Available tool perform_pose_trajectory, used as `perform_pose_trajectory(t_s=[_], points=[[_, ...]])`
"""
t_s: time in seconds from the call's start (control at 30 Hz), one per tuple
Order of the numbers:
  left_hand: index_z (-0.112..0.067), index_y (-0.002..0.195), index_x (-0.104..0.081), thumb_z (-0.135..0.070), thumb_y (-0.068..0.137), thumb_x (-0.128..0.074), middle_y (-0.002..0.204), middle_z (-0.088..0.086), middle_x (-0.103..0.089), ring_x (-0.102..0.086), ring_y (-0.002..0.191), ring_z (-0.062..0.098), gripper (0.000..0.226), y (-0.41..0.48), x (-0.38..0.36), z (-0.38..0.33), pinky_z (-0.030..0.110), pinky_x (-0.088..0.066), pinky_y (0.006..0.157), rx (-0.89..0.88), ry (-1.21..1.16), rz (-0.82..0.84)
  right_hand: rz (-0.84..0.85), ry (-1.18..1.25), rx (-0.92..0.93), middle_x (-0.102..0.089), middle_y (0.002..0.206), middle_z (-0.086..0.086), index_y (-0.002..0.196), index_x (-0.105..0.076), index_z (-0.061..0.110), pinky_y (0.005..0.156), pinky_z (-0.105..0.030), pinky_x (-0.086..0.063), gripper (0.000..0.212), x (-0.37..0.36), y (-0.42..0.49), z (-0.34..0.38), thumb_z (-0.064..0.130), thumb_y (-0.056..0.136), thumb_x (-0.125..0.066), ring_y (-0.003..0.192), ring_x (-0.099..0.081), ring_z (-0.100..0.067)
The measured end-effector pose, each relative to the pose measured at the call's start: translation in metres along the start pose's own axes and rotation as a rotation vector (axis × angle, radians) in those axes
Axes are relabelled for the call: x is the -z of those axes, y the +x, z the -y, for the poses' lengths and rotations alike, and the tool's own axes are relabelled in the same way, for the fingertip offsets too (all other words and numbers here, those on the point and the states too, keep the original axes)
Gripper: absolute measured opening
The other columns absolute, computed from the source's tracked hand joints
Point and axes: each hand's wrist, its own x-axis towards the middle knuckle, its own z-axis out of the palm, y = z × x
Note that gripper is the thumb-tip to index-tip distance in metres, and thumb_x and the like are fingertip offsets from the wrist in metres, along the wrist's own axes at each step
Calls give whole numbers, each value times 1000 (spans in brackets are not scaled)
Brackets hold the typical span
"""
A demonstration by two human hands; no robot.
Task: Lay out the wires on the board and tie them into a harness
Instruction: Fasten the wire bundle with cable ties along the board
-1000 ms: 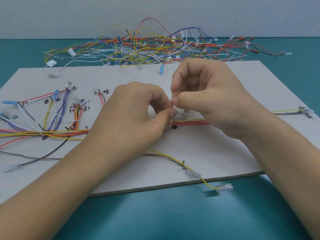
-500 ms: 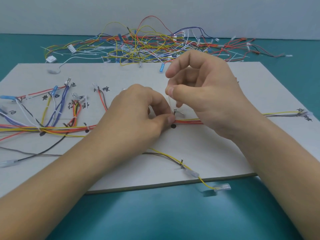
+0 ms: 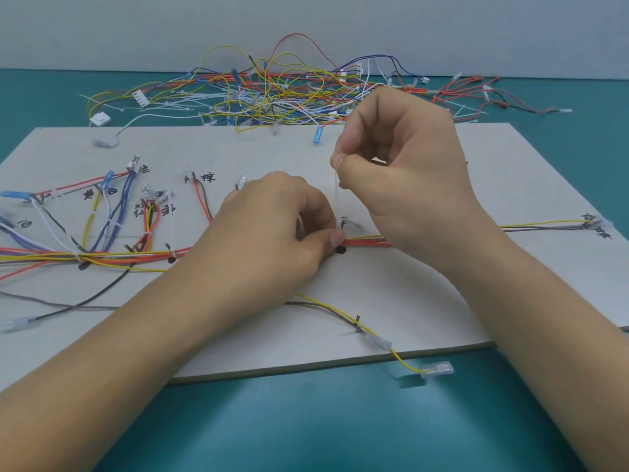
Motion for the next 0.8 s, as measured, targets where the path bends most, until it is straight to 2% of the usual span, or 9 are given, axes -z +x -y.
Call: perform_pose_trajectory(t_s=[0.07,0.23,0.4,0.53,0.6,0.67,0.73,0.8], points=[[-27,75,-75,-34,87,-75,82,-11,-66,-60,79,12,14,0,0,0,38,-48,80,-3,-11,-5,-7,-42,44,-60,75,-23,77,-56,7,56,-50,-47,19,-2,1,-1,-13,75,-58,66,-55,-40],[-26,74,-77,-27,85,-79,79,-11,-65,-61,79,13,11,-1,-1,-1,40,-51,77,-14,-46,-15,-33,-125,89,-60,73,-17,74,-56,7,56,-49,-51,18,-4,2,-4,-11,71,-60,67,-55,-36],[-26,73,-77,-28,84,-80,79,-11,-66,-61,79,15,12,0,-1,0,41,-52,78,-9,-44,-4,-48,-155,68,-60,72,-16,75,-57,5,61,-53,-55,14,-3,2,-3,-8,72,-59,67,-55,-37],[-30,76,-76,-37,83,-79,83,-11,-66,-62,86,15,11,-1,0,0,43,-51,86,1,10,-13,13,-160,-103,-68,76,-18,93,-61,14,62,-56,-56,24,8,6,7,-6,79,-60,71,-62,-42],[-32,80,-76,-41,81,-80,86,-12,-65,-61,89,15,10,-1,2,-1,42,-51,88,-7,54,-11,66,-181,-215,-73,82,-14,101,-66,19,67,-57,-59,29,27,7,10,-2,82,-64,71,-66,-38],[-32,85,-75,-40,81,-79,88,-12,-64,-62,89,13,10,-2,3,-1,41,-51,86,-16,63,-7,141,-292,-285,-74,86,-7,97,-71,24,65,-41,-63,23,49,8,11,6,82,-70,63,-65,-19],[-31,86,-74,-38,83,-78,88,-12,-63,-61,88,10,8,-2,2,0,39,-51,85,-23,53,-4,177,-488,-316,-72,78,2,87,-74,25,51,-22,-52,16,69,8,8,10,82,-73,52,-57,-3],[-32,83,-72,-38,84,-76,87,-12,-63,-61,86,6,7,-2,0,1,37,-51,83,-22,30,-10,206,-626,-368,-69,64,6,77,-75,25,48,-22,-43,14,85,7,7,11,79,-76,45,-53,1]])
